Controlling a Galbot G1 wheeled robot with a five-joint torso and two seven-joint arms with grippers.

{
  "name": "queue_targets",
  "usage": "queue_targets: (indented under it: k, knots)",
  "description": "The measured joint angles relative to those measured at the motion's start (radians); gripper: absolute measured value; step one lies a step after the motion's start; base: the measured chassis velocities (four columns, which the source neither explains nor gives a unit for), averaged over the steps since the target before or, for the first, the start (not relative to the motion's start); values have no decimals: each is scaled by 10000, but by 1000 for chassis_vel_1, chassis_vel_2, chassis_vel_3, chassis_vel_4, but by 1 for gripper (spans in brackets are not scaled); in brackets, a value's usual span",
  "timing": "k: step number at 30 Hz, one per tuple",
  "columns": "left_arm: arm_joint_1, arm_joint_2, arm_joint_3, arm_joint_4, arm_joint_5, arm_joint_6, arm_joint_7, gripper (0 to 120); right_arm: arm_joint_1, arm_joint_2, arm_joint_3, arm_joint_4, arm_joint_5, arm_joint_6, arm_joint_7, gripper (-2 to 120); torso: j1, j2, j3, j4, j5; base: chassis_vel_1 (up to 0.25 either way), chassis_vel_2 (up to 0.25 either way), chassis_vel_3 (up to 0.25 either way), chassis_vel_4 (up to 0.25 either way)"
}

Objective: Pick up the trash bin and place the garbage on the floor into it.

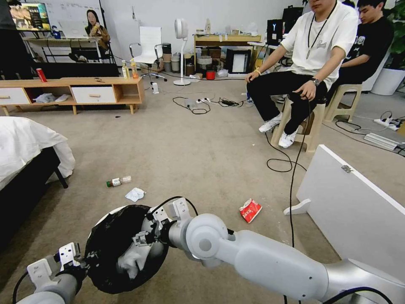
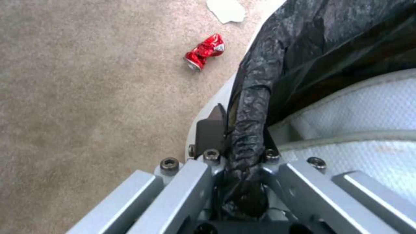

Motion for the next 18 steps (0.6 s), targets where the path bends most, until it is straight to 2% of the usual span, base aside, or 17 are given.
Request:
queue_targets:
  k: [3, 12, 15, 17, 18]
  knots:
    - [19, -23, -9, 0, 18, 0, 0, 1, 67, -73, 163, 190, 42, -1, 82, 99, 0, 1, 0, 1, 0, 0, 0, 0, 0]
    - [3, 43, -44, 71, 24, 0, 1, 1, 117, -534, 1027, 1119, 216, -17, 362, 100, 0, 0, 1, 1, 1, 0, 0, 0, 0]
    - [-12, 67, -45, 136, 48, 0, 1, 1, 25, -970, 1569, 1648, 223, -22, 416, 100, 0, 0, 1, 3, 1, 0, 0, 0, 0]
    - [-24, 85, -48, 184, 59, 0, 1, 1, -248, -1587, 2274, 2149, -17, -13, 238, 100, 0, 0, 1, 0, 1, 0, 0, 0, 0]
    - [-24, 85, -48, 184, 59, 0, 1, 1, -248, -1587, 2274, 2149, -17, -13, 238, 100, 0, 0, 1, 0, 1, 0, 0, 0, 0]
